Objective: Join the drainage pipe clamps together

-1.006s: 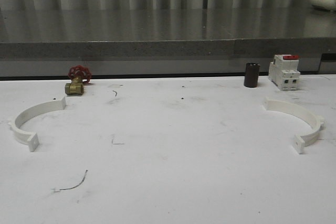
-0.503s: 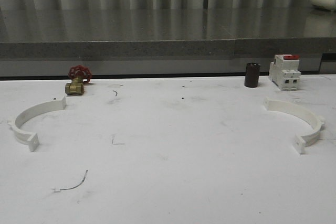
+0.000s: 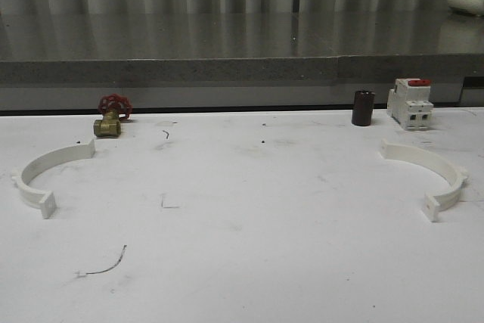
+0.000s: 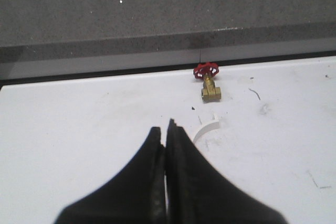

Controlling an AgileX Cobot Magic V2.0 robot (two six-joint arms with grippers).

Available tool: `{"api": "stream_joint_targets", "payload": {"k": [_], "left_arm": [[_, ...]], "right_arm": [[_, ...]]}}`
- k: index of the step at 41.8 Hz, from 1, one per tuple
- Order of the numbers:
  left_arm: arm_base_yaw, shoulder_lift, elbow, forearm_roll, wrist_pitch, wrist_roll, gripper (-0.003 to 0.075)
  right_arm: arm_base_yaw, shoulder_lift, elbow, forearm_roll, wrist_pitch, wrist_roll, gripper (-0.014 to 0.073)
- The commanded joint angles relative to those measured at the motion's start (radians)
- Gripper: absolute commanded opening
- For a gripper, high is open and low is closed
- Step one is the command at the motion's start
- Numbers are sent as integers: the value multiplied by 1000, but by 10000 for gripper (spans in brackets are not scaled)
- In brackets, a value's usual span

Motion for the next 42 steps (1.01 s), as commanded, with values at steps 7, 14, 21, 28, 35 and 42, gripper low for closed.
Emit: {"api": "stream_joint_targets", "payload": {"k": [7, 14, 21, 28, 35, 42], "left_arm": [[4, 139, -37, -24, -63, -11, -20], [4, 175, -37, -24, -52, -11, -20], [4, 175, -37, -24, -52, -11, 130], [4, 177, -42, -24, -36, -11, 424], [4, 226, -113, -24, 57, -11, 469], [4, 329, -208, -24, 146, -5, 460]], "right_arm": [[-6, 116, -36, 2, -14, -9, -67], [-6, 174, -36, 0, 26, -10, 17], [-6, 196, -36, -16, 33, -10, 475], [-6, 196, -36, -17, 34, -10, 540], [-6, 196, -36, -17, 36, -10, 540], [-6, 196, -36, -17, 36, -10, 540]]}}
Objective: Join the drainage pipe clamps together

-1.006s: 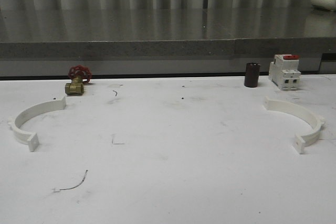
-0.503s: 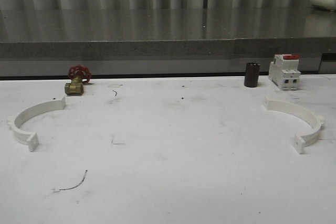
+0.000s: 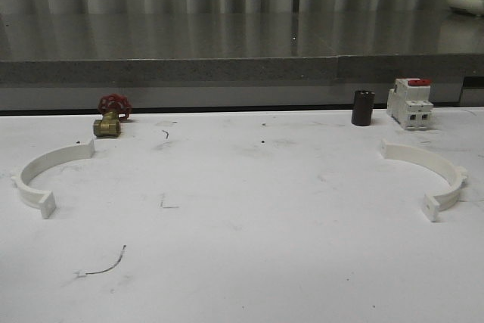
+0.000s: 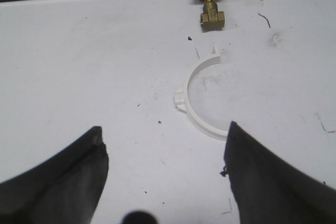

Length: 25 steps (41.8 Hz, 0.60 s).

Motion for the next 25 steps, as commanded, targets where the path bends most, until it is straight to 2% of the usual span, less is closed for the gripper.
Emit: {"api": "stream_joint_targets", "payload": {"k": [1, 16, 25], "left_arm": [[4, 52, -91, -8, -8, -4, 456], [-41, 347, -272, -6, 22, -4, 437], [-44, 538, -375, -6, 111, -4, 443]], "right_arm": [[-6, -1, -35, -6, -55, -10, 540], [-6, -1, -35, -6, -55, -10, 540], [-6, -1, -35, -6, -55, -10, 540]]}}
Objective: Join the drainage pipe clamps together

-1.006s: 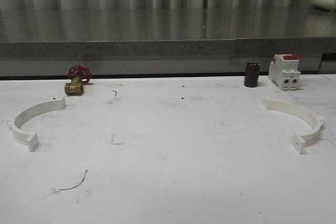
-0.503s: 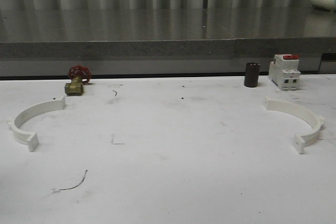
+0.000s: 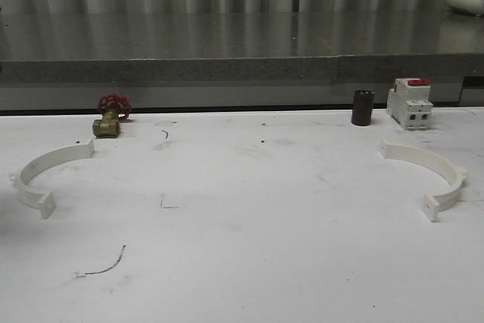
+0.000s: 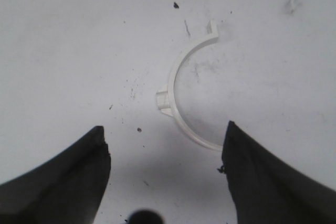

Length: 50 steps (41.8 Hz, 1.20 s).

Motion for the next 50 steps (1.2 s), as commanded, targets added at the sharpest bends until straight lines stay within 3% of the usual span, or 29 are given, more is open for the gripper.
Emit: {"api": "stream_joint_targets", "payload": {"k": [1, 22, 45, 50], "left_arm": [[-5, 54, -68, -9, -5, -4, 443], [-5, 311, -184, -78, -10, -11, 442], [-5, 408, -209, -110, -45, -19, 439], [-5, 408, -209, -110, -47, -19, 373]], "right_arm": [[-6, -1, -35, -5, -55, -10, 540], [-6, -1, -35, -5, -55, -10, 540], [-6, -1, -35, -5, -55, -10, 540], [-6, -1, -35, -5, -55, -10, 540]]}}
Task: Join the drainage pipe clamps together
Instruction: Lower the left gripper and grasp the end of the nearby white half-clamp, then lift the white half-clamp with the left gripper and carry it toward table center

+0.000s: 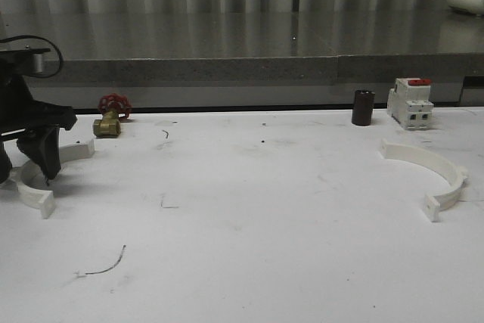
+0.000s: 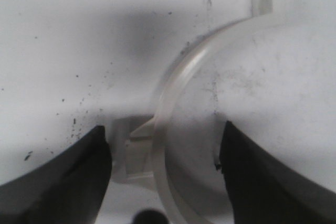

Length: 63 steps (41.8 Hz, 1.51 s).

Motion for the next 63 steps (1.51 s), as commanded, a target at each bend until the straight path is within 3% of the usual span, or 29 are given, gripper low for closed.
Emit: {"api": "stream_joint_targets", "payload": {"k": [1, 10, 23, 28, 35, 42, 48, 59, 60, 63], "left_arm": [[-5, -48, -29, -14, -26, -11, 359], [-5, -48, -29, -16, -15, -11, 167], [-5, -48, -38, -6, 0, -11, 34], [-30, -55, -70, -25, 47, -13, 30], [-153, -84, -144, 9, 114, -107, 30], [-325, -84, -240, 168, 139, -330, 32], [-457, -55, -338, 198, 155, -446, 33], [-575, 80, -525, 225, 226, -601, 33], [-583, 87, -534, 237, 227, -624, 33], [-603, 114, -560, 292, 231, -721, 33]], "right_arm": [[-6, -1, -35, -5, -55, -10, 540], [-6, -1, -35, -5, -55, -10, 540], [-6, -1, -35, -5, -55, -10, 540], [-6, -1, -35, -5, -55, -10, 540], [-6, -1, -35, -5, -55, -10, 540], [-6, -1, -35, -5, -55, -10, 540], [-6, -1, -35, -5, -55, -10, 540], [-6, -1, -35, -5, -55, -10, 540], [-6, -1, -35, -5, -55, -10, 492], [-6, -1, -35, -5, -55, -10, 492]]}}
